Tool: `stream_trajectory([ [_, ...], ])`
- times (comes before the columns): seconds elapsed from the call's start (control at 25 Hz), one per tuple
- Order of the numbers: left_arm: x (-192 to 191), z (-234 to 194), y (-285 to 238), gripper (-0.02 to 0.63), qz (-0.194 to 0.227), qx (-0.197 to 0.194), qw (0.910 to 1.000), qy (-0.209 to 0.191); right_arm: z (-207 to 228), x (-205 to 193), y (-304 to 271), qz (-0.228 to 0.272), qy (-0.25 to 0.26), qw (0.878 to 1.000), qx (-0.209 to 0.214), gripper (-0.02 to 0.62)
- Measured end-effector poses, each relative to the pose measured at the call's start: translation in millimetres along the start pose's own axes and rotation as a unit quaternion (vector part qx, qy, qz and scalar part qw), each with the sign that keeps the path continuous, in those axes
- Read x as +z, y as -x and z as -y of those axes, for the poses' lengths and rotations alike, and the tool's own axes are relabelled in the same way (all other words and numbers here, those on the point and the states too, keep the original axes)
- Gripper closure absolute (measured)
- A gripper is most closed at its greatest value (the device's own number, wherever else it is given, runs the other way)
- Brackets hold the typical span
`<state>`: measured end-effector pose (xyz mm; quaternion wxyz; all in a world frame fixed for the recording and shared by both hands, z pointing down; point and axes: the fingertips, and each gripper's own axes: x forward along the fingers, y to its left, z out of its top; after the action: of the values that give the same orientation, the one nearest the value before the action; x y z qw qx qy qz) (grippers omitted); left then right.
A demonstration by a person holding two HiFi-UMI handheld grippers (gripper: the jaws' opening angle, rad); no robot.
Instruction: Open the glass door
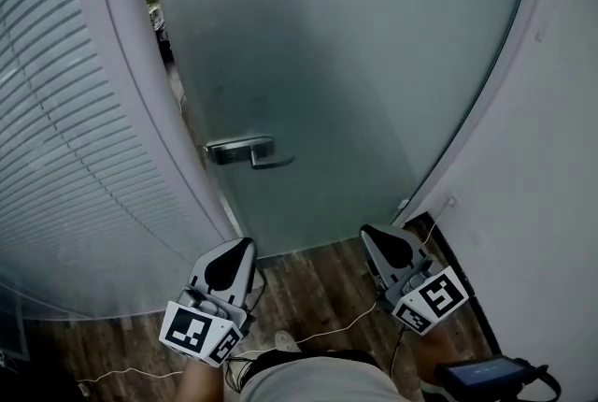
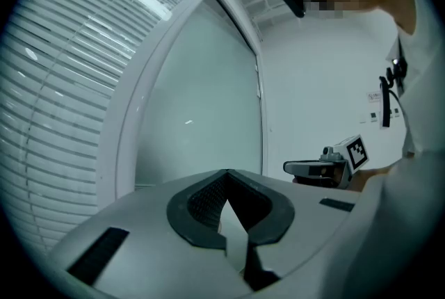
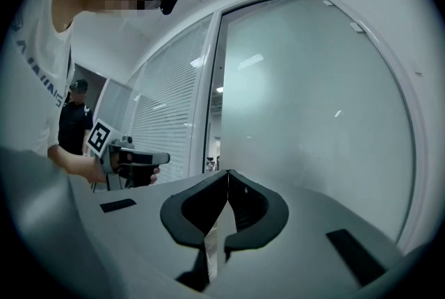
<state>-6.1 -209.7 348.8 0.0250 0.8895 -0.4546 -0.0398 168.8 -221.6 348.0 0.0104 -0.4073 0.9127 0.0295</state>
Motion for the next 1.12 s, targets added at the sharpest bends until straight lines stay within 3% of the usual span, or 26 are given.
stream_trajectory([
  [0.4,-2,-19,-4,0.607,-0.007,0.015,0.9999,0.000,3,-9,-32,-0.004,-0.015,1.000,0.021,0.594],
  [0.64,-7,-32,-16,0.607,-0.002,0.065,0.9978,0.011,18,-31,-69,-0.032,-0.017,0.996,0.078,0.592],
  [0.76,-9,-31,-21,0.607,0.000,0.081,0.9964,0.026,25,-41,-89,-0.057,-0.001,0.992,0.115,0.508],
  [0.92,-9,-26,-24,0.607,-0.004,0.096,0.9950,0.025,39,-49,-115,-0.079,0.014,0.989,0.125,0.489],
  [1.12,-8,-30,-24,0.607,-0.011,0.101,0.9943,0.032,52,-76,-158,-0.129,0.024,0.983,0.129,0.417],
])
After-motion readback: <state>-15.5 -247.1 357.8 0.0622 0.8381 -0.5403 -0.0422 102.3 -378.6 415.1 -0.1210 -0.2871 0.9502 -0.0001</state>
